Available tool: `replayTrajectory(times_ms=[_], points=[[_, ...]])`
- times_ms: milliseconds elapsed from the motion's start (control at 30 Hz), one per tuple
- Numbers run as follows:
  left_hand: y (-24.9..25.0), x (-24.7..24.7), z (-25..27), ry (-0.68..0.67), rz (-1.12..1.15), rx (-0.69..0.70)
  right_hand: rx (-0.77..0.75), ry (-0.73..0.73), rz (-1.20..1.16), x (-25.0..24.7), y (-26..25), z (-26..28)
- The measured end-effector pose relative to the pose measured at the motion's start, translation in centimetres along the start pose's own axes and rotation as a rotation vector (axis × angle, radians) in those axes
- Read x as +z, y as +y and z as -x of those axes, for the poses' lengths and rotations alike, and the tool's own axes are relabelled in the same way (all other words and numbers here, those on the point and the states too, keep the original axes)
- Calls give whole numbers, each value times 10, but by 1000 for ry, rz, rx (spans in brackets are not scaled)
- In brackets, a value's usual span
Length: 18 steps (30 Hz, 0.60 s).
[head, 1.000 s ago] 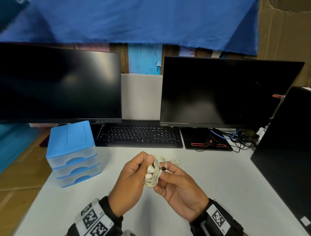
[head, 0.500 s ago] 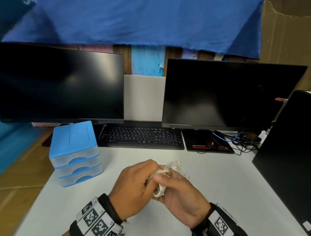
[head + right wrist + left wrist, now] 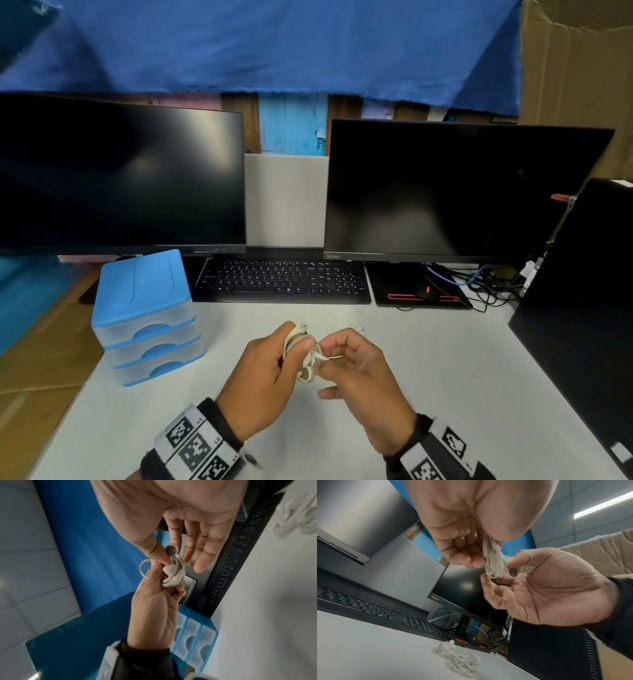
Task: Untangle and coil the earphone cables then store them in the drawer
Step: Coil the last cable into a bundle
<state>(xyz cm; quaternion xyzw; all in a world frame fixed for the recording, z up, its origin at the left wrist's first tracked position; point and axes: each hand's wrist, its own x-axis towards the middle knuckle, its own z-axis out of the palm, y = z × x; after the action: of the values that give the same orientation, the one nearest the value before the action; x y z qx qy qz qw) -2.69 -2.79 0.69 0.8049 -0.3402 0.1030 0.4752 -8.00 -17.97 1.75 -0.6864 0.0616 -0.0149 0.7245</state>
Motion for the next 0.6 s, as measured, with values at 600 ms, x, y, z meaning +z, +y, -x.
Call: replayTrajectory(times_ms=[600], points=[[-8, 19, 15, -199, -75, -37, -244, 93, 627, 5, 22, 2]])
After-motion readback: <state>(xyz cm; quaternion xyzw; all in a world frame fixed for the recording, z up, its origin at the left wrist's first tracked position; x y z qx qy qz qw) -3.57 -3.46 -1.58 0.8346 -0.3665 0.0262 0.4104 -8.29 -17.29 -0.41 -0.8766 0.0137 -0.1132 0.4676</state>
